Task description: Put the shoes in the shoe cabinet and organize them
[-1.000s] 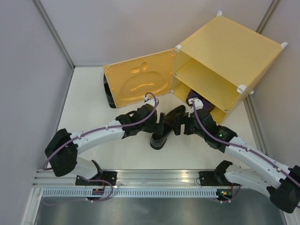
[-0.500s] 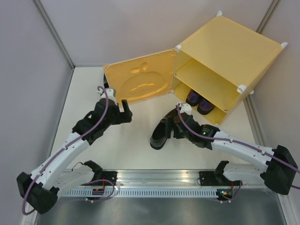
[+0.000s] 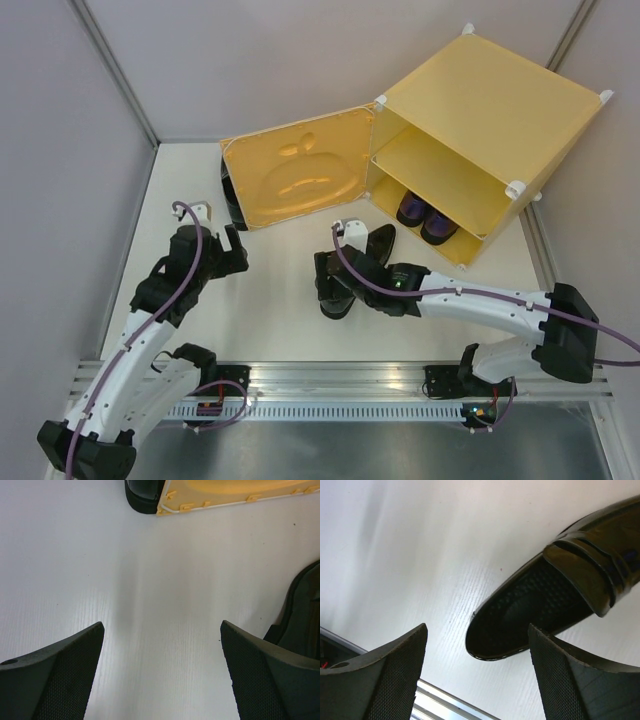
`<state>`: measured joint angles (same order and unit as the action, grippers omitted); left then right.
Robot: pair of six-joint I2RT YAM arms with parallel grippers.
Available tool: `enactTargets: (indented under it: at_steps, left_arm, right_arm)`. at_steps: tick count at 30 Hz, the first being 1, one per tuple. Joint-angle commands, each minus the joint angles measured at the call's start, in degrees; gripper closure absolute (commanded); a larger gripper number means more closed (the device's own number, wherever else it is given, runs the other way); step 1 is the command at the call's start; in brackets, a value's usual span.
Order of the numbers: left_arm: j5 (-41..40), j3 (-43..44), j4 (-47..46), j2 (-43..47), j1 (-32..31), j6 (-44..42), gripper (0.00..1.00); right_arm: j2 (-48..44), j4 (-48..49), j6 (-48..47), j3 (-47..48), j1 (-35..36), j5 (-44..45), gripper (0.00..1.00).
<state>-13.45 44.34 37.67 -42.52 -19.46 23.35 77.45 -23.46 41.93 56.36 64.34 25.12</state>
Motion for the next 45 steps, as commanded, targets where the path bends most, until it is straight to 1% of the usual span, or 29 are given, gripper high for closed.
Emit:
enactTargets:
  at_steps: [1,3,6,7,10,13,18,25,26,27,29,30,32,33,35,36,41,45]
  left_arm:
    - [-2.01,-0.65,-0.58,-0.28,0.65,-2.52,0.0]
    - [-2.1,-0.74,-0.67,-0.11,0.74,-2.44,0.0]
    - [-2.46,-1.09,-0.67,0.07,0.83,-2.35,0.0]
    - [-2.37,-1.18,-0.58,-0.02,0.74,-2.35,0.0]
    - [-2.19,-1.18,-0.58,-0.28,0.83,-2.35,0.0]
    - [-2.1,-1.18,-0.67,-0.37,0.92,-2.35,0.0]
    - [-1.93,-1.36,-0.67,-0.28,0.83,-2.35,0.0]
    - [-1.75,-1.36,-0.84,-0.37,0.83,-2.26,0.0]
    - [-1.75,-1.36,-0.76,-0.37,0.92,-2.26,0.0]
    - [-1.58,-1.45,-0.84,-0.45,0.92,-2.35,0.0]
    - [-1.49,-1.36,-0.84,-0.54,0.83,-2.44,0.0]
    - [-1.49,-1.36,-1.02,-0.63,0.83,-2.44,0.0]
    - [-1.4,-1.45,-0.85,-0.54,0.83,-2.44,0.0]
    - [-1.4,-1.45,-0.93,-0.46,0.83,-2.52,0.0]
    - [-1.4,-1.45,-1.02,-0.63,0.83,-2.52,0.0]
    - [-1.4,-1.45,-1.02,-0.54,0.83,-2.52,0.0]
    - [-1.31,-1.45,-1.02,-0.63,0.92,-2.52,0.0]
    - [-1.31,-1.45,-1.11,-0.63,0.83,-2.44,0.0]
  right_arm:
    - [2.96,-1.41,-2.64,3.58,0.7,-2.71,0.15]
    - [4.28,-1.06,-2.91,4.11,0.79,-4.9,0.17]
    - [6.74,-0.27,-3.52,4.64,1.23,-7.45,0.23]
    - [8.14,-0.18,-3.79,4.81,1.32,-7.72,0.28]
    - [10.17,-0.09,-3.61,5.78,1.23,-8.42,0.36]
    - [12.19,1.49,-3.26,6.22,1.32,-8.25,0.42]
    - [17.46,1.67,-1.86,8.59,1.23,-6.41,0.45]
    - [22.04,0.79,-1.5,10.7,1.14,-3.24,0.54]
    - [22.04,0.7,-1.76,10.44,1.23,-3.07,0.56]
    - [21.96,0.61,-2.03,10.35,1.14,-2.98,0.62]
    - [21.26,-0.17,-2.64,10.44,1.23,-3.06,0.68]
    - [20.64,-0.44,-3.52,10.44,1.23,-3.15,0.75]
    - [18.18,-1.58,-4.49,10.79,1.23,-3.06,0.82]
    - [17.22,-2.11,-5.01,11.05,1.14,-3.15,0.9]
    - [14.05,-3.6,-7.38,11.93,1.23,-3.33,0.95]
    - [13.17,-4.48,-8.26,12.54,1.23,-3.15,0.99]
    - [7.99,-11.68,-12.65,17.9,0.62,-2.71,0.99]
    - [4.65,-14.94,-15.2,21.77,-0.52,-2.98,0.99]
